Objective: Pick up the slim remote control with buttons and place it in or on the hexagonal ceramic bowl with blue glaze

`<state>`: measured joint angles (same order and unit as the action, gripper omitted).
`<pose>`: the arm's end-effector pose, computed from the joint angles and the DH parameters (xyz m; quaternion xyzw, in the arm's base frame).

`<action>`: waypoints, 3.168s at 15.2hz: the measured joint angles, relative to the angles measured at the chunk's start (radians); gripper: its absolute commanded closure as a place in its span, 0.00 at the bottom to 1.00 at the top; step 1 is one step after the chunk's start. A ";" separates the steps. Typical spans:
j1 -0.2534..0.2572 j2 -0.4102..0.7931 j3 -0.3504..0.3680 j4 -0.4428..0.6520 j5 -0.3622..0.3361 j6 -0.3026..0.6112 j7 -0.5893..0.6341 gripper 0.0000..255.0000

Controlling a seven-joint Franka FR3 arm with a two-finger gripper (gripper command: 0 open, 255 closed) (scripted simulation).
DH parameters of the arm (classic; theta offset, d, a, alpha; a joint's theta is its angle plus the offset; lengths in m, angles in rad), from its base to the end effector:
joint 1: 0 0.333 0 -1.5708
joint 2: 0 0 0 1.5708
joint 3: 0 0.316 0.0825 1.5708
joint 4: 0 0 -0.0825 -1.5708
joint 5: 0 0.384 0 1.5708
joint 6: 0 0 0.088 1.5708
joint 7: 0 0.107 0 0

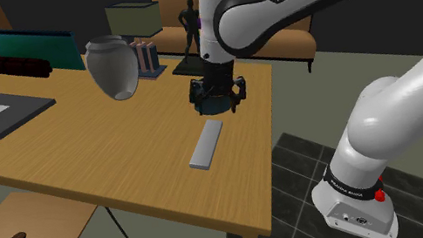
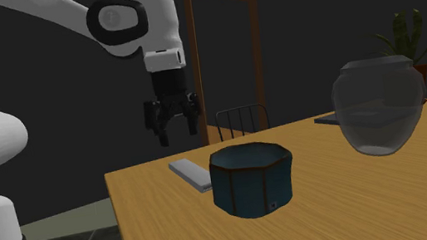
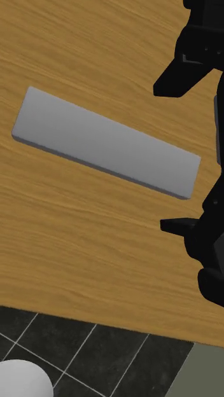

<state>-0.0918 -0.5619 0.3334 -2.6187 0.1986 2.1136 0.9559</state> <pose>0.3645 0.0973 0.4244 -0.9089 0.4164 -0.0177 0.0094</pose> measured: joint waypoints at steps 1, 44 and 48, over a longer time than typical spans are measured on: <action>-0.004 0.024 0.020 0.001 0.009 0.019 0.044 0.00; -0.026 0.117 0.089 0.054 0.031 0.043 0.216 1.00; -0.024 0.092 0.080 0.090 0.030 -0.016 0.218 1.00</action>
<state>-0.1156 -0.4702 0.4138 -2.5290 0.2283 2.0974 1.1737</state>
